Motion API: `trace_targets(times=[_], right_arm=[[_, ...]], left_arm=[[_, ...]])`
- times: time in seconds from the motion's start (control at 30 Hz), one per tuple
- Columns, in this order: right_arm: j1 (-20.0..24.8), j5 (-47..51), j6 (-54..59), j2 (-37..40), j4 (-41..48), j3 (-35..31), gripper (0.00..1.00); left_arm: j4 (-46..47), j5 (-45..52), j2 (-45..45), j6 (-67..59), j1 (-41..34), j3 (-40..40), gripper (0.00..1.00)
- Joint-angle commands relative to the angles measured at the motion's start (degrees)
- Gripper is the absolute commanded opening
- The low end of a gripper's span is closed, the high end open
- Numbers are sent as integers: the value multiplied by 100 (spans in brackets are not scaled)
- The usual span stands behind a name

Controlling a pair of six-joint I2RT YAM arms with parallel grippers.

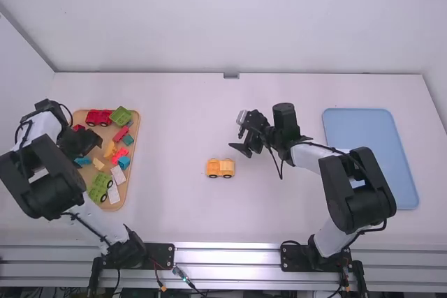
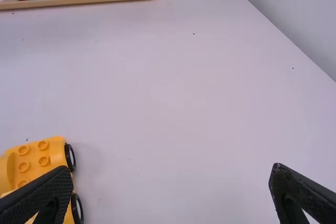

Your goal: Assemble lego blocks to make yellow taxi

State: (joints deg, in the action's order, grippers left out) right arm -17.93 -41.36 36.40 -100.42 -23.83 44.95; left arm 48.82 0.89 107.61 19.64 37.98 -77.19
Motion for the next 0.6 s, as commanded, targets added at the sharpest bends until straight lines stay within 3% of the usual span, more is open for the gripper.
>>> trace_targets(times=[0.0, 0.1, 0.17, 0.57], right_arm=[[33, -2, -20, 68, 4, 79, 99], [33, 83, -22, 68, 7, 79, 99], [33, 96, -22, 68, 4, 79, 99], [33, 96, -20, 68, 22, 79, 99]], left_arm=[[59, -184, 35, 162, -22, 68, 79], [72, -184, 35, 199, -46, 72, 63], [61, -179, 35, 201, -44, 83, 58], [-299, -138, 35, 199, -46, 509, 52]])
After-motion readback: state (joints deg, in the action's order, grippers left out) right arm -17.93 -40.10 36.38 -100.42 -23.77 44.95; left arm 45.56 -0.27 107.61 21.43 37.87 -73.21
